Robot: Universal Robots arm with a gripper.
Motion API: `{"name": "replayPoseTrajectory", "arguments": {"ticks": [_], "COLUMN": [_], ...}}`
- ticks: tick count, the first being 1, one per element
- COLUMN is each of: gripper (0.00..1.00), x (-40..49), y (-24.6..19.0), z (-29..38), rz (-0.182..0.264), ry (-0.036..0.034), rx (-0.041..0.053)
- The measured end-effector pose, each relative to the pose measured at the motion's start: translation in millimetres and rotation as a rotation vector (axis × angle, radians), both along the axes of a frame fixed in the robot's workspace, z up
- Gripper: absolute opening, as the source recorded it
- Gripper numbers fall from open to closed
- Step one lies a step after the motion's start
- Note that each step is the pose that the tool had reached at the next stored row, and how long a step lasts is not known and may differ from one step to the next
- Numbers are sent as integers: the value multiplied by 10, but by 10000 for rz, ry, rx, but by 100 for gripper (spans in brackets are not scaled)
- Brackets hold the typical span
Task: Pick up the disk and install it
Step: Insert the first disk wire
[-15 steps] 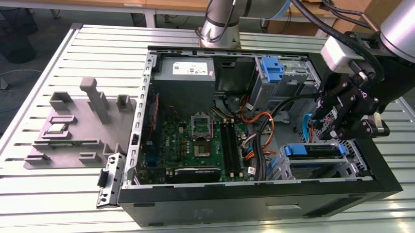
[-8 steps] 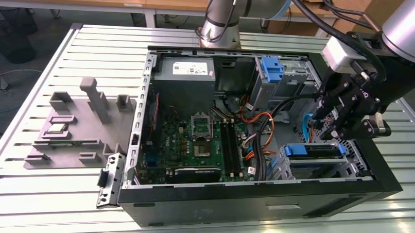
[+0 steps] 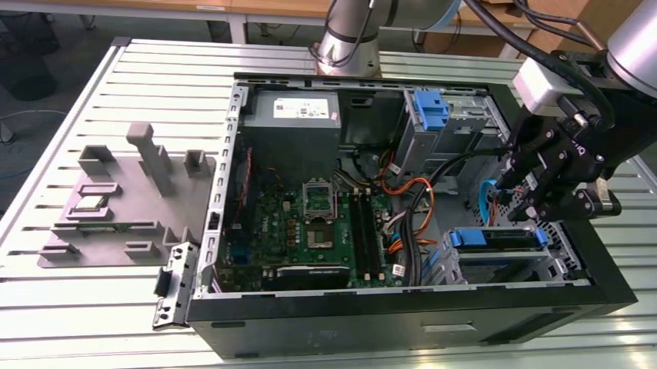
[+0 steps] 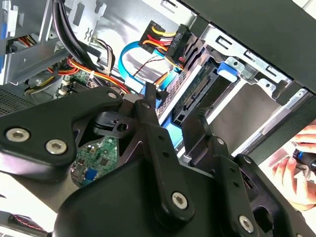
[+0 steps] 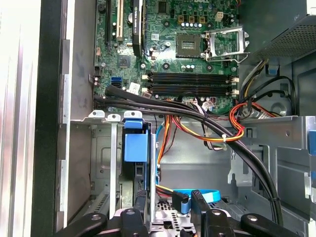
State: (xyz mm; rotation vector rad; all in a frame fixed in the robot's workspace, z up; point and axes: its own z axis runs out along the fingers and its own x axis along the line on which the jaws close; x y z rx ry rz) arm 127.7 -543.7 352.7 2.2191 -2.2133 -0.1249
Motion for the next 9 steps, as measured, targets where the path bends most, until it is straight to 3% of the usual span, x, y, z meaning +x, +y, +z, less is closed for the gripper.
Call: {"name": "replayPoseTrajectory", "arguments": {"ticks": [4,8,9], "gripper": [47,29,29], "x": [0,1,1], "y": [0,0,0], "z": [0,0,0], "rz": [0,-1,0], "ry": [0,0,0], "rx": [0,-1,-1]}}
